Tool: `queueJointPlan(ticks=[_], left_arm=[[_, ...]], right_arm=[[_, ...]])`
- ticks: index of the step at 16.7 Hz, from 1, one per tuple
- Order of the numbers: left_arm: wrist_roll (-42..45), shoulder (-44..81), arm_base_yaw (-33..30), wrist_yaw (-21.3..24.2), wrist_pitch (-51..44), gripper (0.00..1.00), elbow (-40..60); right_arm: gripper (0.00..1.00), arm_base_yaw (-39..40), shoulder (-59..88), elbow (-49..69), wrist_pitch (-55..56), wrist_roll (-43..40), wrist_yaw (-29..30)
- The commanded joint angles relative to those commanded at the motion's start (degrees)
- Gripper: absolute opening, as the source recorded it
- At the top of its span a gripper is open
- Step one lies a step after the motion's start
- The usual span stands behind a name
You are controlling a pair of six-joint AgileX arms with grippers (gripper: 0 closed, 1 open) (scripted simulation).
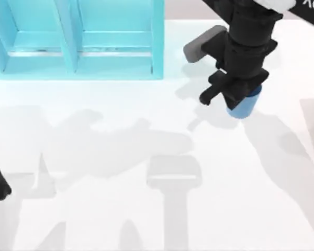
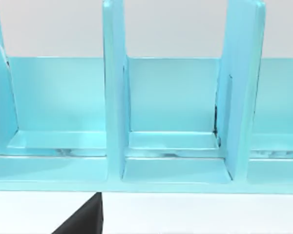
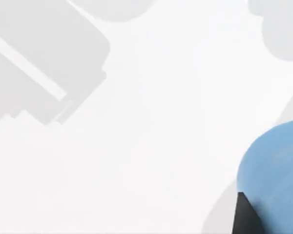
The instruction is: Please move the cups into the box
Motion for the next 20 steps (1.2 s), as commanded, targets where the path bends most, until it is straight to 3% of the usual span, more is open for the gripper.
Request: queueJointPlan(ticks=[3,9,12,15,20], left_arm=[[0.00,0.00,0.00,0.00,0.00,1.00,0.00],[0.00,0.00,0.00,0.00,0.00,1.00,0.00],[0.00,0.00,0.00,0.00,0.00,1.00,0.00],[0.00,0.00,0.00,0.00,0.00,1.00,0.00],[0.00,0.00,0.00,0.00,0.00,1.00,0.00]], right_arm=[[0.00,-7.45,-3.70,-4.13,0.24,-0.83,0.26],[0.00,-33.87,-15.47,-15.85,1.78,-3.45,0.44],[0.00,-43.46,-20.91,-21.36,2.61,-4.42,0.47],[0.00,-47.68,-24.02,-24.62,3.09,-4.82,0.58],[0.00,-47.68,-23.95,-24.79,3.18,-4.83,0.66]])
